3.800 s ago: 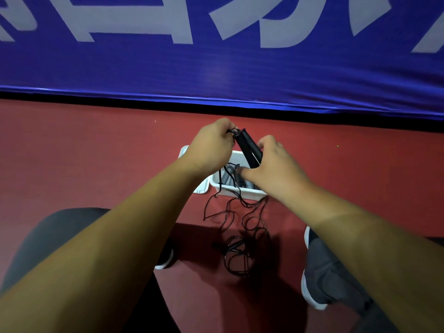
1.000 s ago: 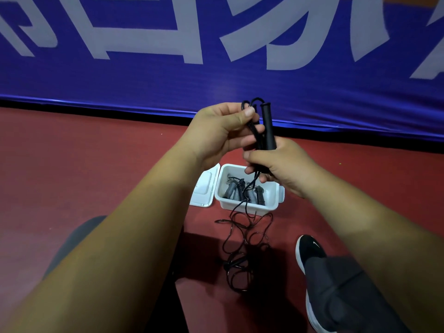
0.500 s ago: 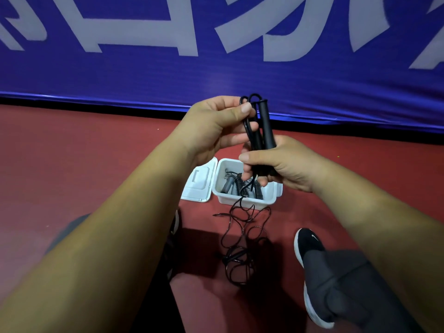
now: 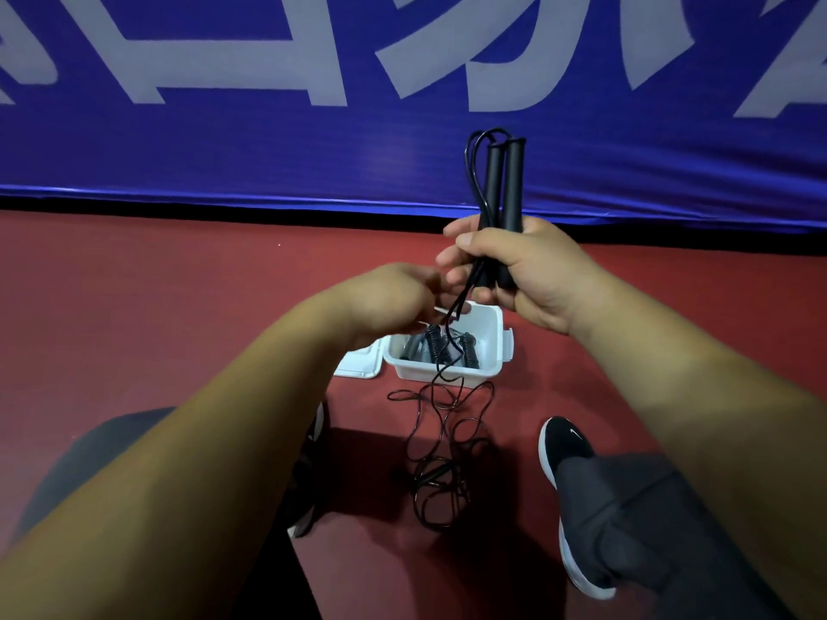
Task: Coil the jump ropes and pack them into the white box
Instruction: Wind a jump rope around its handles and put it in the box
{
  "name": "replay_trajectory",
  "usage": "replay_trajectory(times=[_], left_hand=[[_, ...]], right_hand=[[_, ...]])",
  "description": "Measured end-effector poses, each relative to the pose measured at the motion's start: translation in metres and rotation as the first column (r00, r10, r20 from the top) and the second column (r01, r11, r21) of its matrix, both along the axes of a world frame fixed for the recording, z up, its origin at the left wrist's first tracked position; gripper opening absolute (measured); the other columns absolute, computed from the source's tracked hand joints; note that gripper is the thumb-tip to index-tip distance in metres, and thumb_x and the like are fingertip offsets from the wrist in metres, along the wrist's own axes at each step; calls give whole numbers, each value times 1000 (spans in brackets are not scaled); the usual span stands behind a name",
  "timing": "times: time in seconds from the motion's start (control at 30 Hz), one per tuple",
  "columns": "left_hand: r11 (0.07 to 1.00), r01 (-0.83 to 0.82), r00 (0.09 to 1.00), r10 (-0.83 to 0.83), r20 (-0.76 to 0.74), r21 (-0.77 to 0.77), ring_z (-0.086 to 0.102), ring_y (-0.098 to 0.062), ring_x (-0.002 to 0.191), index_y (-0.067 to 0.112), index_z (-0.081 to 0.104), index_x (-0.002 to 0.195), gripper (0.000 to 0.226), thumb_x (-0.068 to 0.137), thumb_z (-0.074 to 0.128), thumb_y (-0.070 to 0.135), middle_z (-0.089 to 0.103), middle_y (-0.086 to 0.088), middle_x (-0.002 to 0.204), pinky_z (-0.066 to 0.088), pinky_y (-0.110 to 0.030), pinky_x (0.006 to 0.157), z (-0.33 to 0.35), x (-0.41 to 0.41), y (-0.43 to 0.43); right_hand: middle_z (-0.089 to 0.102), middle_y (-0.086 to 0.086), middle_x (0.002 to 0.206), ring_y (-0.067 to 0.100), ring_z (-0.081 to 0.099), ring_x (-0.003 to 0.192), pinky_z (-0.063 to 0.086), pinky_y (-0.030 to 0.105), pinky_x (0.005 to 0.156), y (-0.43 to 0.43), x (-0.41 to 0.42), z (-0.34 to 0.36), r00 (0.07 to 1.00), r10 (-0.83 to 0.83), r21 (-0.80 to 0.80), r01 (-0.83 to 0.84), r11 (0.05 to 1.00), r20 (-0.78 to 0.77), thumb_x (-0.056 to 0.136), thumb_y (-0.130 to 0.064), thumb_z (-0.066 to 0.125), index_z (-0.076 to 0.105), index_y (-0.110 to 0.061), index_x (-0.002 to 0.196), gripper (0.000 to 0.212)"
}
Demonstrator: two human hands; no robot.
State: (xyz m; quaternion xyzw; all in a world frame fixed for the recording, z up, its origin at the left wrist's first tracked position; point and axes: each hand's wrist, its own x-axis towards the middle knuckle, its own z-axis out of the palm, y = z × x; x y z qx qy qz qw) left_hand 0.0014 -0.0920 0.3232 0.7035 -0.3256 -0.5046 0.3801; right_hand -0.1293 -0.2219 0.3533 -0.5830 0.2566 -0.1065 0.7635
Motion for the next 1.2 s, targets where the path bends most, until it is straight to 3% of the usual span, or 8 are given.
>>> replay_trajectory(times=[0.1, 0.27, 0.47, 0.63, 0.77, 0.87, 1.0, 1.2], left_hand=[[990, 143, 986, -144, -83, -19, 68, -8, 122, 19, 73, 127, 39, 104, 50, -3, 78, 1, 122, 50, -16, 92, 5, -3, 7], [968, 244, 968, -239, 74, -59, 68, -6, 120, 23, 72, 133, 32, 104, 64, 11, 79, 2, 117, 47, -10, 95, 12, 3, 14], [961, 277, 939, -266, 220, -22, 73, -6, 102, 19, 81, 100, 9, 98, 74, 25, 81, 1, 104, 47, -18, 92, 11, 2, 14], [985, 174, 960, -166, 224, -16, 76, -35, 86, 5, 72, 97, 21, 95, 78, 25, 76, -24, 93, 61, -44, 85, 7, 7, 13], [975, 208, 911, -221, 349, 74, 76, -19, 87, 11, 73, 106, 17, 105, 64, 25, 80, -6, 96, 60, -31, 78, 8, 8, 12], [958, 220, 764, -286, 578, 183, 71, -6, 80, 25, 77, 100, 15, 103, 64, 31, 79, 10, 90, 57, -32, 81, 2, 16, 14], [996, 46, 668, -84, 739, 72, 71, -16, 74, 28, 77, 98, 12, 100, 64, 29, 76, 9, 81, 61, -41, 74, -1, 28, 15], [983, -105, 711, 181, 680, -153, 68, -19, 77, 25, 79, 93, 6, 94, 74, 22, 74, 3, 83, 55, -36, 74, 5, 39, 15]], right_hand=[[81, 11, 105, 17, 74, 81, 47, 24, 54, -7, -4, 6, 999, -41, -31, 41, 999, 10, 104, -8, 57, 69, -10, 121, 20], [82, 10, 109, 17, 74, 86, 50, 23, 53, -13, -10, 12, 997, -81, -71, 82, 994, 5, 105, -11, 58, 67, -13, 128, 25], [82, 9, 109, 20, 76, 91, 48, 23, 53, -12, -14, 17, 998, -56, -114, 57, 992, 11, 102, -9, 61, 61, -13, 134, 32], [82, 8, 110, 24, 80, 102, 48, 24, 54, -14, -15, 20, 997, -70, -126, 73, 989, 23, 100, -8, 64, 50, -11, 142, 44], [81, 9, 111, 26, 80, 102, 50, 24, 51, -16, -15, 18, 997, -77, -124, 79, 989, 16, 98, -8, 70, 49, -10, 142, 49], [81, 11, 114, 29, 80, 102, 57, 28, 53, -19, -17, 19, 999, -52, -120, 52, 991, 1, 95, -6, 75, 52, -6, 141, 51], [72, 24, 130, 31, 78, 108, 67, 42, 80, -19, -18, 17, 996, 46, -64, -51, 997, -73, 91, -1, 81, 57, 0, 137, 52], [73, 27, 127, 36, 75, 114, 66, 41, 88, -11, -25, 12, 907, 369, 99, -355, 929, -203, 101, 1, 68, 53, 6, 140, 43]])
